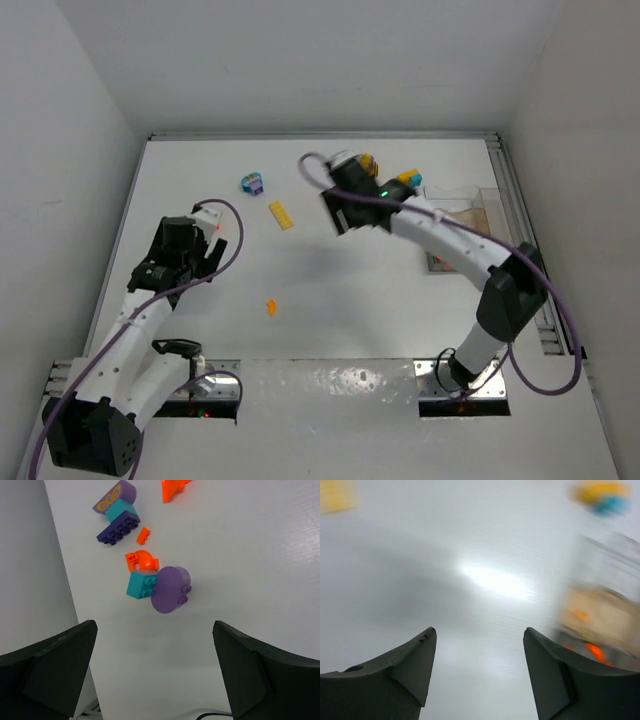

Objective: Sort the legos into containers by color

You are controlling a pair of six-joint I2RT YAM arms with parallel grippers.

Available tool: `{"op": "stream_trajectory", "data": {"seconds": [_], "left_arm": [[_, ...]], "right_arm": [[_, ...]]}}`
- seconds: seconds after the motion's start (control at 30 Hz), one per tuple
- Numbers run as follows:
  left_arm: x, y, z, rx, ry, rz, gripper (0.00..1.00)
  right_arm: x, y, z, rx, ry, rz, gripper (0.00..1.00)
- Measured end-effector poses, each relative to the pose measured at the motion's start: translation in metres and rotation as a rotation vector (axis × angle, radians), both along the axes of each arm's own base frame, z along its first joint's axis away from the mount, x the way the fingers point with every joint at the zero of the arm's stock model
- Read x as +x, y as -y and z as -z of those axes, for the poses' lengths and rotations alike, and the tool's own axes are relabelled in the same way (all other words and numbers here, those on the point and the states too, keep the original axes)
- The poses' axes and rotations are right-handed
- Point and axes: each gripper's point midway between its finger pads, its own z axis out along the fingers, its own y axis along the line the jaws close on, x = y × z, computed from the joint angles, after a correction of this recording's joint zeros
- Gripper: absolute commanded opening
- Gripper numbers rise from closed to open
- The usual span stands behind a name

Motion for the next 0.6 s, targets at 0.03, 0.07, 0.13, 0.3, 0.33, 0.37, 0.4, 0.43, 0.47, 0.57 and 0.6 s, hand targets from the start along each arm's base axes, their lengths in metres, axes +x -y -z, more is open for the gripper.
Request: {"op": "stream_trajectory", "data": {"seconds": [0.03,0.07,0.13,0.3,0.33,0.37,0.4,0.43,0.47,0.57,0.6], "left_arm": [[0.001,-0.002,0.0,0.001,0.004,-0.019,1.0],[0.002,-0.005,0.001,0.003,0.006,-0.044,1.0],[0.002,-0.012,0.004,0.011,-0.005,-0.094,0.95],[0.001,0.004,0.0,-0.043,-0.067,0.017,0.75],[0.002,0.015,-0.005,-0.068,-0.064,0.096,0.76],[0.002,0.026,-0.011,-0.092,-0.055,0.168,0.77],[0.0,0.04,-0.019,-0.109,-0.038,0.275,0.77],[-0.003,0.052,-0.024,-0.11,-0.027,0.369,0.77],[-0.007,0.065,-0.027,-0.102,-0.022,0.475,0.77],[-0.023,0.104,-0.022,-0.049,-0.056,0.763,0.84],[-0.026,0.114,-0.018,-0.036,-0.069,0.83,0.83]], "right_arm": [[-0.017,-0.044,0.0,0.026,0.003,-0.124,0.69],[-0.039,-0.085,0.004,0.042,-0.011,-0.234,0.69],[-0.076,-0.141,0.024,0.059,-0.069,-0.381,0.69],[-0.108,-0.163,0.081,0.078,-0.207,-0.382,0.69],[-0.109,-0.155,0.087,0.078,-0.22,-0.345,0.69],[-0.108,-0.148,0.091,0.078,-0.225,-0.315,0.69],[-0.107,-0.142,0.092,0.085,-0.228,-0.286,0.69],[-0.105,-0.135,0.092,0.092,-0.23,-0.257,0.69],[-0.105,-0.128,0.091,0.102,-0.232,-0.229,0.69],[-0.098,-0.102,0.083,0.158,-0.222,-0.123,0.68],[-0.098,-0.095,0.081,0.168,-0.22,-0.101,0.68]]}}
